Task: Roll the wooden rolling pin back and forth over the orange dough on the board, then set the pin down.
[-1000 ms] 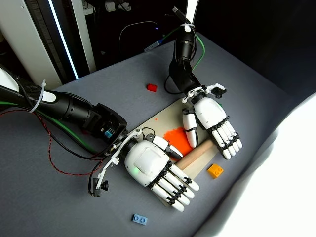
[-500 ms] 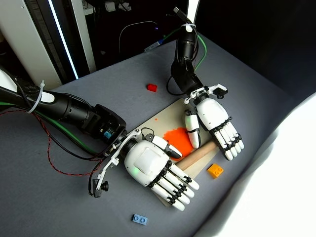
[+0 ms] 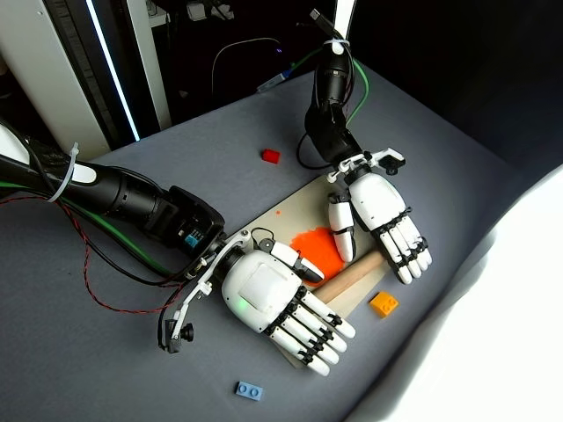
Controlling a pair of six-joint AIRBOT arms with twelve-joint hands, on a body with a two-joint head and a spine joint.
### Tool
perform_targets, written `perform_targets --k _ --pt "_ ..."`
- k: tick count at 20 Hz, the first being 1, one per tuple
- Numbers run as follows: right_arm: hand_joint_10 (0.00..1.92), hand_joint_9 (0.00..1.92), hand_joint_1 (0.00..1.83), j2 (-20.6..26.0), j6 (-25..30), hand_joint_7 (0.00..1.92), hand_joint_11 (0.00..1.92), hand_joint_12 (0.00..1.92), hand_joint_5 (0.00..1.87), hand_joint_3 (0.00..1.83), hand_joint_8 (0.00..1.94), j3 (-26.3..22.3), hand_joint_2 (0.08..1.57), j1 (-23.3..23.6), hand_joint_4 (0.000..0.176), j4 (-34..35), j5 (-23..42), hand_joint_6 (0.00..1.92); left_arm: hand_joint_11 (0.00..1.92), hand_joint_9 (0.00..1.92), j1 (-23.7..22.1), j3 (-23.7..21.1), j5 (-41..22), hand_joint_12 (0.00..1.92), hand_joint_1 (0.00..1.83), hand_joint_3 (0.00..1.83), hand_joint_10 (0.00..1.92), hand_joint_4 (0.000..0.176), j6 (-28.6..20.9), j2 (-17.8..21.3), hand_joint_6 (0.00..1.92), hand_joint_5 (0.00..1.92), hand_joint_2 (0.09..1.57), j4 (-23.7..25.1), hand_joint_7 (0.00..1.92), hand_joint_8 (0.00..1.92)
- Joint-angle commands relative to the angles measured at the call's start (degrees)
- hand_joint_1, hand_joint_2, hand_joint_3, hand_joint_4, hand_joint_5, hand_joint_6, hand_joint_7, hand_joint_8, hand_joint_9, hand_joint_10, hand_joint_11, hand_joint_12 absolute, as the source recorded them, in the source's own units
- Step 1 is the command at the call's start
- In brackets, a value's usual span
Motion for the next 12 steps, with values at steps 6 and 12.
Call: perform_targets --k 6,12 --pt "0.00 0.01 0.00 0.36 0.81 0.06 0.00 0.00 0.05 0.00 0.01 -0.44 1.35 -0.96 0.000 -2.31 2.13 0.01 0.00 0.02 -0.02 -0.19 -2.80 0.00 0.00 0.00 0.01 0.000 -0.54 0.41 0.00 0.01 1.41 2.30 0.04 0.01" --pt "0.03 0.07 0.00 0.59 0.81 0.15 0.01 0.00 0.14 0.00 0.04 -1.30 1.36 -1.28 0.000 -2.34 2.09 0.04 0.02 0.06 0.15 -0.20 -2.75 0.01 0.00 0.00 0.02 0.000 -1.88 0.63 0.03 0.07 1.41 2.92 0.10 0.03"
